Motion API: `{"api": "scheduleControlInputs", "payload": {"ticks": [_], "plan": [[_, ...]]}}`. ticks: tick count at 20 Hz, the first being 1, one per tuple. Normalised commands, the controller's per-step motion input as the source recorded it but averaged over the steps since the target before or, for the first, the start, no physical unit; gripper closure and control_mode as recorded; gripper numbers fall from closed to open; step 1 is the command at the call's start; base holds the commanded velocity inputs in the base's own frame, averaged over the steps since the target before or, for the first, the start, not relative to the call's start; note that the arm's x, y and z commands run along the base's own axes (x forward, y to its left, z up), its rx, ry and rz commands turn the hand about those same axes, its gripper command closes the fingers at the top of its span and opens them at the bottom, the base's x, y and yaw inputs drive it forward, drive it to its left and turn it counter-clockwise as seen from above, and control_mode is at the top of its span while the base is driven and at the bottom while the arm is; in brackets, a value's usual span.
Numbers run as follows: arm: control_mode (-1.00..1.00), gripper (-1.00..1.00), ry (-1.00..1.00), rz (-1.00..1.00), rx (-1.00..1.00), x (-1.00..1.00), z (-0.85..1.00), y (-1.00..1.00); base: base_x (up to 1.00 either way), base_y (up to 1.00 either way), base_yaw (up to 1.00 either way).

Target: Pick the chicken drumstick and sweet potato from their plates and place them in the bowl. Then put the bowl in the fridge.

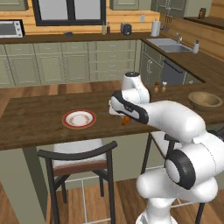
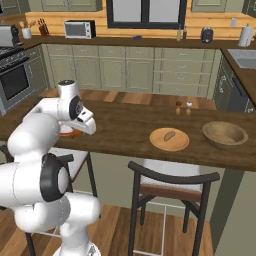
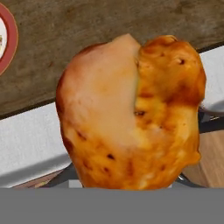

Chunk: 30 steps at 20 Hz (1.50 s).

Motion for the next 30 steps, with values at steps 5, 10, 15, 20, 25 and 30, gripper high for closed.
{"api": "scheduleControlInputs", "payload": {"ticks": [5,10,15,20,25,30], "plan": [[-1.00,1.00,0.02,0.02,0.00,-0.59,0.19,-0.68,0.00,0.00,0.00],[-1.00,1.00,0.01,0.00,0.00,-0.17,0.02,-0.31,0.00,0.00,0.00],[-1.00,1.00,0.00,0.00,0.00,0.00,0.00,0.00,0.00,0.00,0.00],[1.00,1.00,0.00,0.00,0.00,0.00,0.00,0.00,0.01,-0.53,0.00],[1.00,1.00,0.00,0.00,0.00,0.00,0.00,0.00,0.00,-1.00,0.00],[1.00,1.00,0.00,0.00,0.00,0.00,0.00,0.00,0.00,-0.98,0.00]]}}
